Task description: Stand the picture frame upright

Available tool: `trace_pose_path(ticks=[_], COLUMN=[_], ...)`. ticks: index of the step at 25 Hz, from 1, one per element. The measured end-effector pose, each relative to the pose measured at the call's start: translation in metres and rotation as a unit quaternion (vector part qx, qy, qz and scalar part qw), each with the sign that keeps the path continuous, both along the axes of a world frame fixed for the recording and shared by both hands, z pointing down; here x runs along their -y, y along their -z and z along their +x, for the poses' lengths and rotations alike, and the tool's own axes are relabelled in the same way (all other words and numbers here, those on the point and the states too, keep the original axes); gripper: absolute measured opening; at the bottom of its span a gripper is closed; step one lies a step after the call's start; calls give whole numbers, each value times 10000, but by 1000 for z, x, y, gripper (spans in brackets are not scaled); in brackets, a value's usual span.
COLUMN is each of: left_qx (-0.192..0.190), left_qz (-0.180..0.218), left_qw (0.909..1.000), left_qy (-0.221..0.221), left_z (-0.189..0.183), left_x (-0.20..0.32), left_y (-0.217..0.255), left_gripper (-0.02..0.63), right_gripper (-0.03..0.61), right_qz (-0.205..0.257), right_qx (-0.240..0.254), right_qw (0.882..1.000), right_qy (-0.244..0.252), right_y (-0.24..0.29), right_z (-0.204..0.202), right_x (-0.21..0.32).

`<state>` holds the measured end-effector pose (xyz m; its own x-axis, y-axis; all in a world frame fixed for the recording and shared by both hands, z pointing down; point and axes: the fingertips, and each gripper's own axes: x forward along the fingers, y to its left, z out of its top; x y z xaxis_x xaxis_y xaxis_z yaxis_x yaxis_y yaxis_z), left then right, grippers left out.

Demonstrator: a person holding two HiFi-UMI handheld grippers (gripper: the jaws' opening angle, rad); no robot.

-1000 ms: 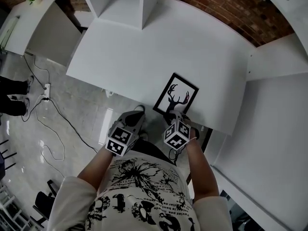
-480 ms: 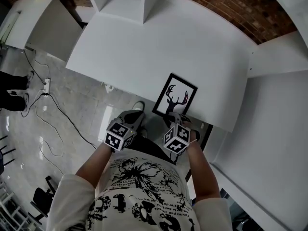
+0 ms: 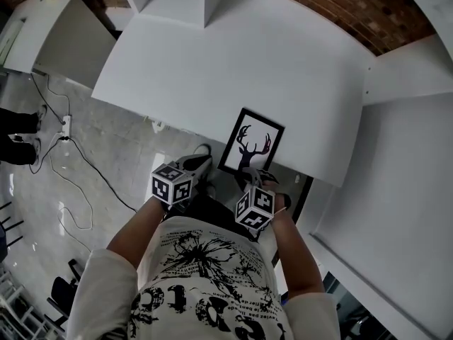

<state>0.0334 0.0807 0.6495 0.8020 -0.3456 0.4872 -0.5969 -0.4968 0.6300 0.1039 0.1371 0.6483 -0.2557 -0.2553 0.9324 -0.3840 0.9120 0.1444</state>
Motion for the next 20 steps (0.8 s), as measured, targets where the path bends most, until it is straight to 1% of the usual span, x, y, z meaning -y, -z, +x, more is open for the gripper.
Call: trace_pose_path(ticks=[4, 5, 7, 8, 9, 10, 11, 12, 13, 15, 18, 20], left_qx=[-352, -450, -686, -813, -942, -1082, -1236, -1394, -1546, -1851, -2255, -2399], left_qz=[-551, -648, -753, -781, -814, -858, -913, -978, -1067, -1396, -1922, -2127], left_qw=[9975, 9966, 9948, 9936, 9920, 9901, 9879, 9853, 9822, 9727, 9548, 9467], left_qy=[257, 234, 29, -100, -195, -234, -216, -152, -74, -42, -245, -326], left_z=[6, 9, 16, 20, 24, 27, 29, 31, 32, 37, 47, 53], left_x=[6, 6, 2, -1, -2, -2, 1, 5, 10, 12, 6, 5], left_y=[-8, -8, -5, -3, -1, 1, 3, 6, 8, 8, 7, 6], left_gripper=[14, 14, 20, 47, 91, 110, 119, 148, 173, 215, 229, 229], right_gripper=[72, 74, 72, 74, 74, 74, 72, 74, 72, 72, 72, 72], right_qz=[-5, -3, -3, -3, -3, -2, 0, 5, 12, 26, 46, 55], right_qx=[-52, -65, -93, -114, -135, -151, -160, -168, -177, -202, -255, -282], right_qw=[9999, 9998, 9997, 9996, 9995, 9994, 9993, 9993, 9993, 9991, 9987, 9985], right_qy=[130, 163, 226, 259, 289, 311, 324, 331, 339, 364, 428, 465], right_y=[0, 0, 0, 0, 0, 0, 0, 0, 0, 0, 0, 0], right_z=[0, -1, -3, -3, -4, -4, -4, -5, -5, -5, -4, -4], right_x=[-8, -11, -18, -22, -25, -27, -28, -29, -30, -31, -33, -33])
